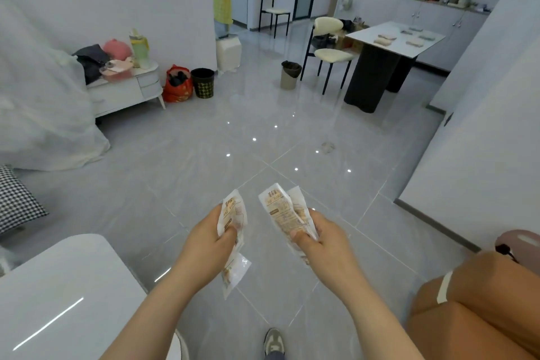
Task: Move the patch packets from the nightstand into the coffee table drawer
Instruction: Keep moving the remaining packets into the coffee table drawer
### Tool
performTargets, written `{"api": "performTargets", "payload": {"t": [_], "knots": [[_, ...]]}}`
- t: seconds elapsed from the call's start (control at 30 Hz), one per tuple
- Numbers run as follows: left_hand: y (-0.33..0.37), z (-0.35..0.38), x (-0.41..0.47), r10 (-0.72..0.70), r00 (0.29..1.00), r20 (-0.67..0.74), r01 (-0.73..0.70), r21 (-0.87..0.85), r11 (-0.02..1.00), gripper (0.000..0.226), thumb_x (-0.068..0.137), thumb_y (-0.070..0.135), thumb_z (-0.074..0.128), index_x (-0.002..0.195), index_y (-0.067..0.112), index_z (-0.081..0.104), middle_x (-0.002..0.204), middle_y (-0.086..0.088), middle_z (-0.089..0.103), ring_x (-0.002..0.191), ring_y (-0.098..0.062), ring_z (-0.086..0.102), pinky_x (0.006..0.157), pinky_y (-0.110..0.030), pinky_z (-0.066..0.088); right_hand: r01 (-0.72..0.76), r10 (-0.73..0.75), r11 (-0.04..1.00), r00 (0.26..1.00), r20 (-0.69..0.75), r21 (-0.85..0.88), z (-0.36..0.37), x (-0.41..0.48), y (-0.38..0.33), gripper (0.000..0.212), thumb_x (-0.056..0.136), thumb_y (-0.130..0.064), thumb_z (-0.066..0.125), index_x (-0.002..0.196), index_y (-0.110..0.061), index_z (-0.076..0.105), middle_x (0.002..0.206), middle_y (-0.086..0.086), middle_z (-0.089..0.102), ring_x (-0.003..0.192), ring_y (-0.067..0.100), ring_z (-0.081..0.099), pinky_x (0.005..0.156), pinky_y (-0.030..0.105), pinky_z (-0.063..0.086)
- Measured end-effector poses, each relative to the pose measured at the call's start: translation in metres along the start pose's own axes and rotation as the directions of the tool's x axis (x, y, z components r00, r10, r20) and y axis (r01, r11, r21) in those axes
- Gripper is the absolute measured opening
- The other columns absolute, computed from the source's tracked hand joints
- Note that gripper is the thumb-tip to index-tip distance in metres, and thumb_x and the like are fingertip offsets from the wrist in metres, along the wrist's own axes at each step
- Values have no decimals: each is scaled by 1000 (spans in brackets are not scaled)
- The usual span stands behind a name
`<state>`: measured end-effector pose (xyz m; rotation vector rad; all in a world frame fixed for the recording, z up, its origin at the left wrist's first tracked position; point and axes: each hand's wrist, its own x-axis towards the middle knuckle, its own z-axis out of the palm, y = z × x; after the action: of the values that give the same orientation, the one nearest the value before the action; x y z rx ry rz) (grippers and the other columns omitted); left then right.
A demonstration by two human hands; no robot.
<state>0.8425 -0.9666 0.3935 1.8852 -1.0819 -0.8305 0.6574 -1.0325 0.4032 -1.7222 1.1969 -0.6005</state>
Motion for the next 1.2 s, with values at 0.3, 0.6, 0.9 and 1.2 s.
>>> {"api": "performTargets", "payload": {"t": [0.3,0.6,0.9,1.2], "knots": [[12,10,117,-103,984,-147,111,44,993,14,95,16,43,99,23,55,87,9,61,80,-6,55,69,-20,42,96,-75,991,973,217,-91,-21,152,-7,15,88,-30,53,97,-36,63,88,-4,68,79,11,60,65,20,45],[-24,-14,192,-255,934,-251,274,42,961,12,96,21,43,101,30,50,90,12,58,83,-11,55,64,-14,38,184,-58,951,896,441,-249,12,276,-15,26,92,-18,49,112,-30,62,94,-6,67,86,12,61,69,20,46],[-83,-89,259,-399,865,-304,403,-53,914,13,97,38,41,101,29,50,91,7,61,86,-16,58,73,-28,46,284,-42,905,802,596,-318,118,378,-47,27,91,-20,52,113,-29,63,98,-5,69,91,13,63,82,33,52],[-128,-170,317,-550,786,-281,559,-58,827,27,98,34,39,110,13,53,102,-7,64,82,-22,57,63,-17,39,360,35,843,705,708,-400,216,456,-94,22,92,-21,46,105,-19,63,94,2,67,87,20,63,76,34,50]]}}
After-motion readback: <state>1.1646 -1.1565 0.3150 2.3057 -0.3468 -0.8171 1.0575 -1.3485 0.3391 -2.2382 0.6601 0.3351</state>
